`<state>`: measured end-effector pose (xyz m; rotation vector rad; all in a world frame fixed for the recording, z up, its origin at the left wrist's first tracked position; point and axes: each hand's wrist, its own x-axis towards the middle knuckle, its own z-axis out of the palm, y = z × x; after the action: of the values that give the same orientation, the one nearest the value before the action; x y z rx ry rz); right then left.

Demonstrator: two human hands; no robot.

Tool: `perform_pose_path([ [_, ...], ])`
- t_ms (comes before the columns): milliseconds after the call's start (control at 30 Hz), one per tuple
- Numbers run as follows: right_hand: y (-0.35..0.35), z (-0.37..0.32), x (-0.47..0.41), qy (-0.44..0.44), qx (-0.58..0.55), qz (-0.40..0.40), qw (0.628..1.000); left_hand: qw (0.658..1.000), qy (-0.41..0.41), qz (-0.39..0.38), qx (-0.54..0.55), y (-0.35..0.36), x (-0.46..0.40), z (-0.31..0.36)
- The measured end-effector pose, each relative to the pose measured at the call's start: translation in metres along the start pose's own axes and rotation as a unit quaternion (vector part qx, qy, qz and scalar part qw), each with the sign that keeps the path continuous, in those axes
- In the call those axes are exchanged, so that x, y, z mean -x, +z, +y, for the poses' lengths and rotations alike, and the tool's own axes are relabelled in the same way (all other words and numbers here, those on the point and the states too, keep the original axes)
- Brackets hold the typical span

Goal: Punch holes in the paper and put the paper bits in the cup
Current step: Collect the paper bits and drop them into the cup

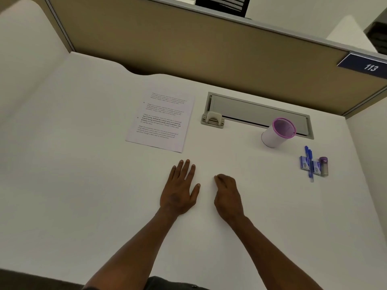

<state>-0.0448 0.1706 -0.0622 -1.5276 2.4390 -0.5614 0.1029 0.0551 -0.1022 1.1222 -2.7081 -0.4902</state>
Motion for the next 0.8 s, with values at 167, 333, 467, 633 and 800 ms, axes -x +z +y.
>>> perform_pose_path([
  [167, -0.009, 0.004, 0.014, -0.032, -0.041, 0.025, 0.998, 1.0, 0.001, -0.002, 0.001, 0.001, -0.001, 0.0],
  [333, -0.028, 0.013, 0.007, 0.093, -0.092, 0.079, 0.988, 1.0, 0.004, 0.006, -0.005, 0.003, -0.001, -0.002],
  [467, -0.015, -0.003, 0.013, 0.075, -0.043, 0.004, 0.996, 1.0, 0.004, 0.002, -0.01, 0.004, -0.001, -0.002],
  [633, -0.007, -0.017, 0.007, 0.033, 0.0, -0.002, 0.999, 1.0, 0.002, -0.004, -0.012, 0.003, -0.001, -0.002],
  [800, -0.01, -0.017, 0.0, -0.01, 0.06, -0.037, 0.997, 1.0, 0.005, -0.002, -0.01, 0.003, -0.001, -0.002],
])
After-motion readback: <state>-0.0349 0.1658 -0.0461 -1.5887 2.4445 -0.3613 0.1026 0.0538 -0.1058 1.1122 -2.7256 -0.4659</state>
